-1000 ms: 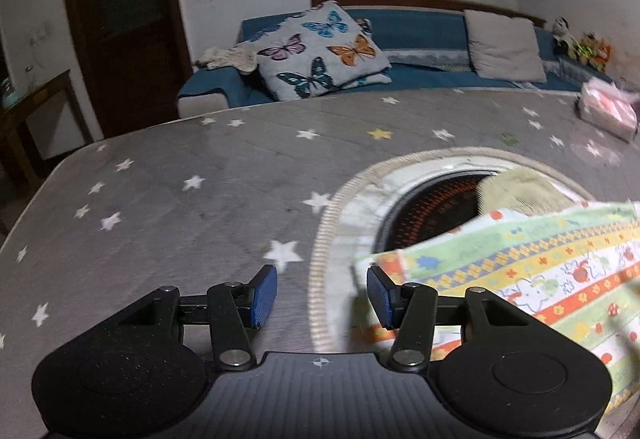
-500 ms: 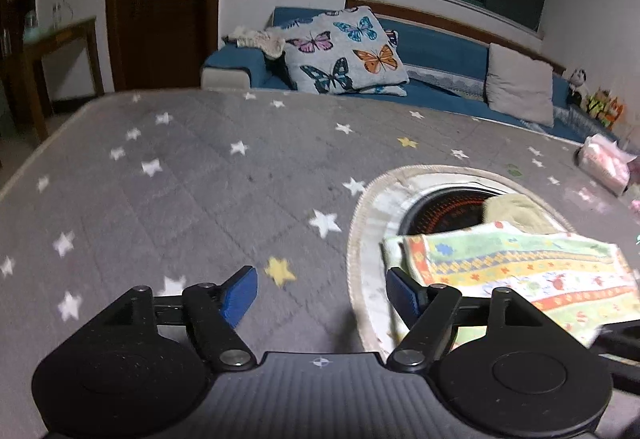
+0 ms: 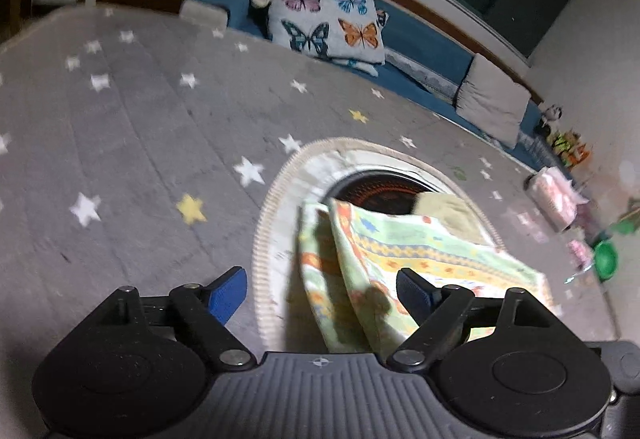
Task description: Fold clothes
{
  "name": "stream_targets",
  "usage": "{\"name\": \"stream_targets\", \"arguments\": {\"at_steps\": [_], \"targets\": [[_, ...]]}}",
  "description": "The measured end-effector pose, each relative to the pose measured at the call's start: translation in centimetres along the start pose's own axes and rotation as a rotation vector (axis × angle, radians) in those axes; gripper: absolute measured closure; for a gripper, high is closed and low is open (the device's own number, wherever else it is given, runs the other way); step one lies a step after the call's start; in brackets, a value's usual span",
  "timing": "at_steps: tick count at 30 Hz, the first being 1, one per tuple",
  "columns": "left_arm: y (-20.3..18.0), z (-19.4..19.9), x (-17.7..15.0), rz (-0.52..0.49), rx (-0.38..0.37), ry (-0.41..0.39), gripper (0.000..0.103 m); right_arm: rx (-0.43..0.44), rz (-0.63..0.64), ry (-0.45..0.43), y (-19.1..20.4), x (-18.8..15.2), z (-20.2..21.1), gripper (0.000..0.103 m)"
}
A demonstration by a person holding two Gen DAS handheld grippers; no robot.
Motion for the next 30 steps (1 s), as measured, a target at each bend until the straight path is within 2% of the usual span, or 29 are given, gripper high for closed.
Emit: {"name": "stream_targets", "arguments": {"at_steps": [4, 7, 10, 11, 13, 14, 18, 20, 24, 27, 30], "targets": [[-0.7, -0.4, -0.2, 0.038, -0.031, 0.025, 0.023, 0.001, -0.024, -0.027, -0.7, 0.1, 1.1, 0.095], [-1.1, -0.9, -0.4, 0.056, -0.054, 0.049, 0.031, 0.002, -0.031, -0.038, -0.9, 0.0, 1.5, 0.095], [-1.3, -1.3, -0.5, 0.079, -0.069, 0.07, 0.045, 0.003, -0.033, -0.043, -1.0, -0.1, 1.7, 0.095], [-1.2, -1.4, -0.5, 0.088, -0.072, 0.076, 0.055, 0.004, -0.033, -0.044, -1.1, -0.2, 1.7, 0.095], [-1.1, -1.5, -0.6, 0.102, -0.081, 0.085, 0.063, 0.003, -0.031, -0.044, -1.1, -0.3, 1.7, 0.095], [-1.1, -1.6, -0.6, 0.109, -0.086, 0.089, 0.071, 0.003, -0.03, -0.043, -1.1, -0.4, 1.6, 0.095], [-1.1, -1.6, -0.6, 0.106, -0.086, 0.081, 0.086, 0.004, -0.028, -0.036, -1.1, -0.6, 1.5, 0.095], [-1.1, -1.5, -0.7, 0.097, -0.083, 0.075, 0.089, 0.007, -0.032, -0.033, -1.2, -0.8, 1.6, 0.093], [-1.1, -1.5, -1.0, 0.081, -0.071, 0.069, 0.091, -0.008, -0.074, -0.031, -2.2, -1.6, 2.7, 0.089], [-1.0, -1.6, -1.1, 0.075, -0.062, 0.069, 0.091, -0.072, -0.126, -0.014, -4.5, -2.9, 3.8, 0.088], [-1.1, -1.5, -1.2, 0.062, -0.057, 0.065, 0.091, -0.174, -0.202, 0.024, -7.7, -5.1, 4.7, 0.086]]}}
Point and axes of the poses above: each gripper's, at about its wrist camera, not at the fingertips, and z roughly against the way its jaws point, y to its left, x to its top, the point moved 2 cm from there along -z, roughly the way its jaws point, and after that the axes turned 8 degrees about z, right-handed, at the moved point
